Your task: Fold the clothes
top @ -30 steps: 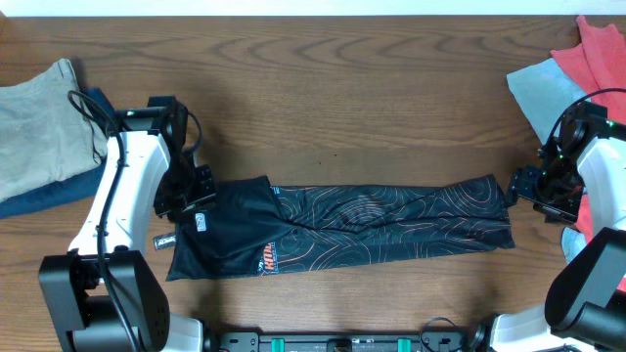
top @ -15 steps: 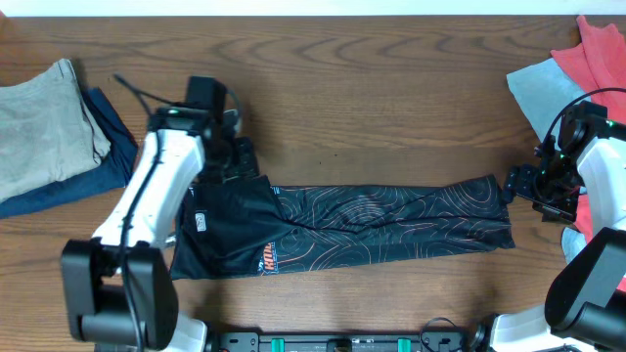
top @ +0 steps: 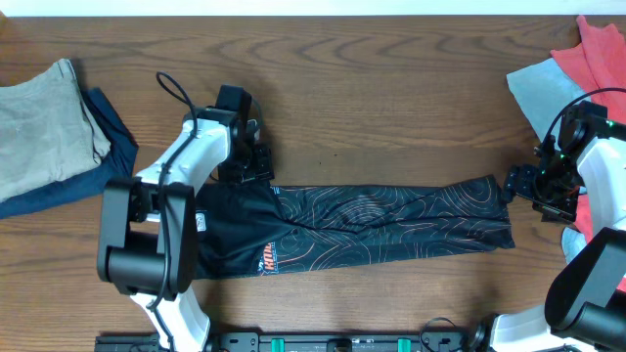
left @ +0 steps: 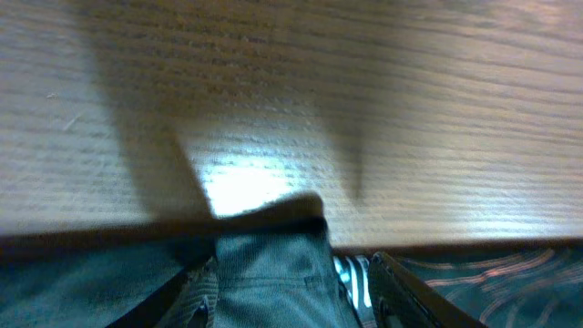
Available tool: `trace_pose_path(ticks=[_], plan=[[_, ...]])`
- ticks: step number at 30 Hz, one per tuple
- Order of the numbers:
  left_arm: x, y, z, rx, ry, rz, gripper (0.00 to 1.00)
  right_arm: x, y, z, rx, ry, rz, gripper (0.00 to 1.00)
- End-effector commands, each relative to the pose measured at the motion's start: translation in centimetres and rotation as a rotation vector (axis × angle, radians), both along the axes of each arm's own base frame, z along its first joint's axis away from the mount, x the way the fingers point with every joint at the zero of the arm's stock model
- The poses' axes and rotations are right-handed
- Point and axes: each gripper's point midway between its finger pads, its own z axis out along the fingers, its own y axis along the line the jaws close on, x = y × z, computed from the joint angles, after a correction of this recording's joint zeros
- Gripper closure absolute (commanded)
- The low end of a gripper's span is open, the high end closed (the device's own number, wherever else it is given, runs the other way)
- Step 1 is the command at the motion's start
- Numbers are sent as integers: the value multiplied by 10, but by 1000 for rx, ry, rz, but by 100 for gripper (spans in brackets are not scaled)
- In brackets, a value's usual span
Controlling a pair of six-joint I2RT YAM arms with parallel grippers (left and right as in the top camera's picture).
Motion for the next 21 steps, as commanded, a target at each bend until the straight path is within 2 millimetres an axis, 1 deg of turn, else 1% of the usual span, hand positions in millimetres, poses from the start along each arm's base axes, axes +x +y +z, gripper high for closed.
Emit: trace_pose_path(ticks=[1, 2, 3, 8, 9, 11, 14, 16, 18, 21], plan=[[-3, 1, -12, 14, 25, 2, 46, -1, -2, 4, 0, -15, 4, 17], [-3, 1, -13, 15, 29, 2, 47, -1, -2, 4, 0, -15, 4, 18], [-4, 1, -14, 15, 31, 2, 51, -1, -2, 4, 0, -15, 4, 17], [-4, 1, -14, 15, 32, 2, 78, 0, -2, 3, 0, -15, 4, 17], [-4, 1, -14, 16, 32, 2, 87, 0, -2, 3, 0, -15, 4, 18], [-3, 1, -14, 15, 31, 2, 94, 0, -2, 3, 0, -15, 4, 17], [-4, 1, -11, 14, 30, 2, 94, 0, -2, 3, 0, -15, 4, 17], [-7, 1, -3, 12, 33, 2, 94, 0, -2, 3, 0, -15, 4, 17], [-14, 2, 9, 13, 46, 2, 94, 0, -2, 3, 0, -15, 4, 18], [-35, 5, 34, 17, 82, 16, 94, 0, -3, 3, -1, -17, 4, 17]])
